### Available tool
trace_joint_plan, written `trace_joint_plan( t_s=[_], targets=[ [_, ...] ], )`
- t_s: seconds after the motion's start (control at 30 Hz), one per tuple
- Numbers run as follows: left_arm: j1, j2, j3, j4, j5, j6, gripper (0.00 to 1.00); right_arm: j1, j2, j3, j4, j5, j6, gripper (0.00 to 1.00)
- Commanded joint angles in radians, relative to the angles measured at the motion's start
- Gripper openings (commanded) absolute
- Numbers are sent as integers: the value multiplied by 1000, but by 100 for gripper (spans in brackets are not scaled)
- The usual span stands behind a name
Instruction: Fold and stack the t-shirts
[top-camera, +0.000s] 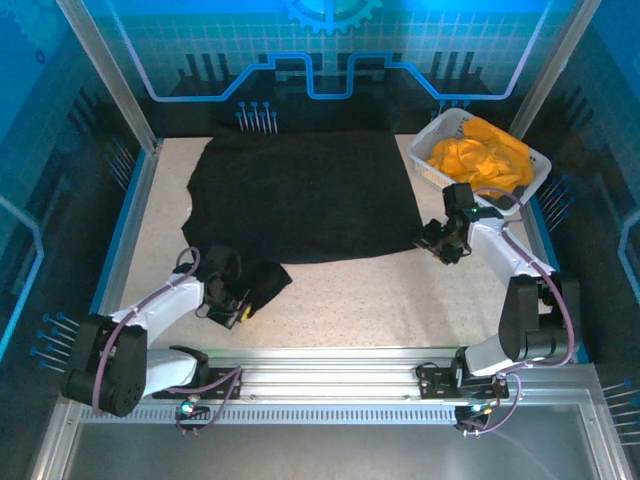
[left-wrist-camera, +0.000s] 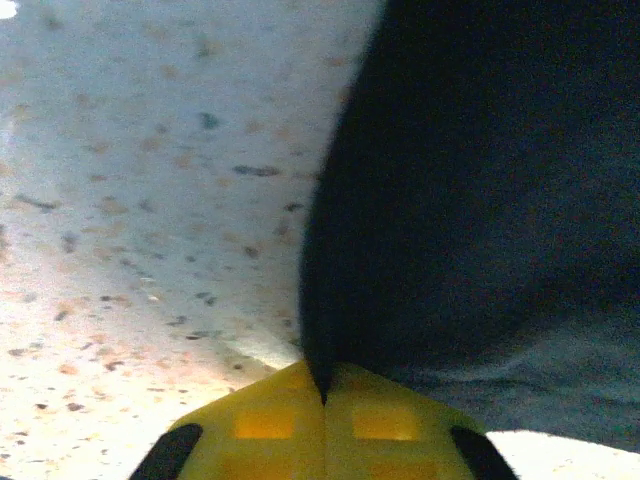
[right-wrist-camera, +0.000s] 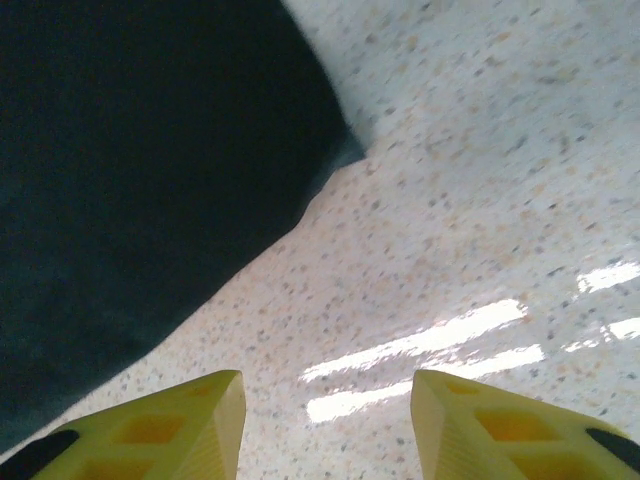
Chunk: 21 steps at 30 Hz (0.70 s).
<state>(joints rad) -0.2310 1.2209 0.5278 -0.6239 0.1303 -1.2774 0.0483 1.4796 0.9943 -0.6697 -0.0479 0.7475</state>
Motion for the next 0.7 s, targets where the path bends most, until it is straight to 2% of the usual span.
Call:
trace_joint_plan(
  t_s=[0.0,0.27,0.47,0.67],
  targets=[
    [-10,-33,29,-9,-99,16,0,-38,27,-14,53,17,11,49],
    [-7,-338,0,-250,-116,4,0,-46,164,27,96,3,63,45],
    [-7,-446,3,-377,-158,-6,0,-46,216,32,154,-29,98,41],
    [-7,-499,43,-461,-183,-9,0,-45,201,38,139,-30,104,39]
  ],
)
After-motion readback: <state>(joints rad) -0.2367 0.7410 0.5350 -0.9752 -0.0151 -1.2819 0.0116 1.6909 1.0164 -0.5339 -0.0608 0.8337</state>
